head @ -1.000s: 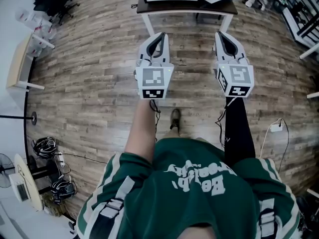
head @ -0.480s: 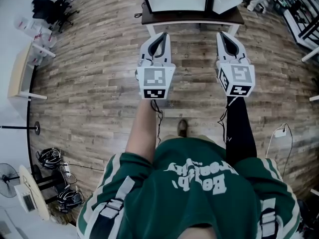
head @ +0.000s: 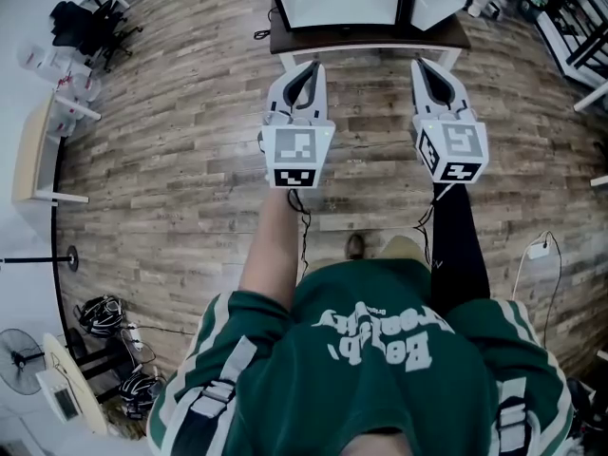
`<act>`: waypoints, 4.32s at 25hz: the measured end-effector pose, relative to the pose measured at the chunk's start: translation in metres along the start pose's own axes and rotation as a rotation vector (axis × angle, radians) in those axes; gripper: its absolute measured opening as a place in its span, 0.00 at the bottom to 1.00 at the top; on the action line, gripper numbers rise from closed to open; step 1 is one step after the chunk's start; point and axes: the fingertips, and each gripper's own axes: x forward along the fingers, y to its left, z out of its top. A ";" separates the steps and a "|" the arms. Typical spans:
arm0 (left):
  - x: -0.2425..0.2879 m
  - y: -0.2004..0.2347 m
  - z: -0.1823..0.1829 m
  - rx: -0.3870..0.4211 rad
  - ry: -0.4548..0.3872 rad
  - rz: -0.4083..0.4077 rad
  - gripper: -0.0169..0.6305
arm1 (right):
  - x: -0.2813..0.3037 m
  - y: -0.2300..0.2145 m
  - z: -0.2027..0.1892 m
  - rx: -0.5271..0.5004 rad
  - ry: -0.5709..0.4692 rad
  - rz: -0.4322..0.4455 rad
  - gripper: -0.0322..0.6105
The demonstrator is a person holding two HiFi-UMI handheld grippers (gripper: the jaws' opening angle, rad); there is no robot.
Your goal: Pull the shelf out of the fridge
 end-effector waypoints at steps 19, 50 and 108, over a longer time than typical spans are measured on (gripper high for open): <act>0.045 0.031 -0.029 -0.017 0.033 0.007 0.05 | 0.064 -0.006 -0.009 0.039 -0.006 0.029 0.06; 0.257 0.087 -0.051 -0.051 0.030 -0.016 0.05 | 0.278 -0.103 -0.027 0.111 -0.028 0.085 0.06; 0.352 0.196 -0.096 -0.085 -0.038 -0.288 0.05 | 0.402 -0.070 -0.034 0.107 0.060 -0.204 0.06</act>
